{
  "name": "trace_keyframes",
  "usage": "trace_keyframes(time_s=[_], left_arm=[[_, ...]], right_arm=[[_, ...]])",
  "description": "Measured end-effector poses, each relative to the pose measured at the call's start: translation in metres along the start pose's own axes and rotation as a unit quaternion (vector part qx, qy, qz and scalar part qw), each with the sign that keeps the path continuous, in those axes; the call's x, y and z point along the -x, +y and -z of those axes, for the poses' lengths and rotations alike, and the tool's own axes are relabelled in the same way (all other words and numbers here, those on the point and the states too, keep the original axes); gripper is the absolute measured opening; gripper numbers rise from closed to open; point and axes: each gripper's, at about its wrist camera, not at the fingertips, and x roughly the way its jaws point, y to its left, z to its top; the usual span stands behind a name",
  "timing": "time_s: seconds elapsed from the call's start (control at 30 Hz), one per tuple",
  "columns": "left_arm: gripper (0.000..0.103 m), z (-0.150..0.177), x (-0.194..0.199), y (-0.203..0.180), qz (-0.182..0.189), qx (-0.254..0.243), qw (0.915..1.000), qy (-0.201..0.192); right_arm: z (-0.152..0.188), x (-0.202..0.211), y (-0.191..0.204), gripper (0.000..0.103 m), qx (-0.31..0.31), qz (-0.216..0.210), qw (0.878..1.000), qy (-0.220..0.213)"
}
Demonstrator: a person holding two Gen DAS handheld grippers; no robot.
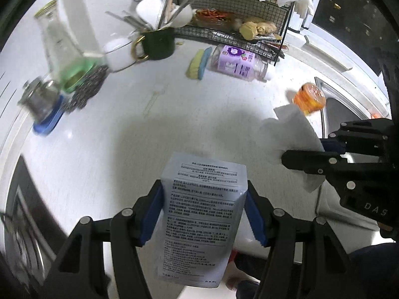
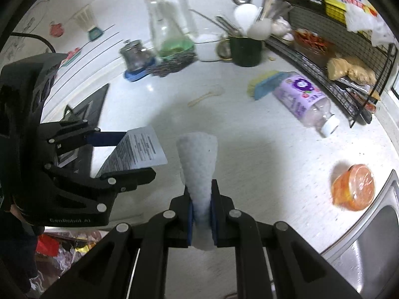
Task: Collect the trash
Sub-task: 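Carry the leaflet and sponge off the counter toward the bucket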
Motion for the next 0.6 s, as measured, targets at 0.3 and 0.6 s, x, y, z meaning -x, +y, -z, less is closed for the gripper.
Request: trace_keyframes(time_s=[0.3, 0.6], left_arm=[[0.060, 0.087, 0.048, 0.000, -0.012, 0.040, 0.9991, -0.003], [0.060, 0.176, 0.074, -0.007, -0.006, 0.063, 0.9979, -0.007]], right_arm=[[0.039, 0.011, 0.065, 0.010, 0.026, -0.008, 1.000, -0.004], [0.103, 0.019, 0.121, 0.010, 0.041, -0.008, 0.999, 0.003]])
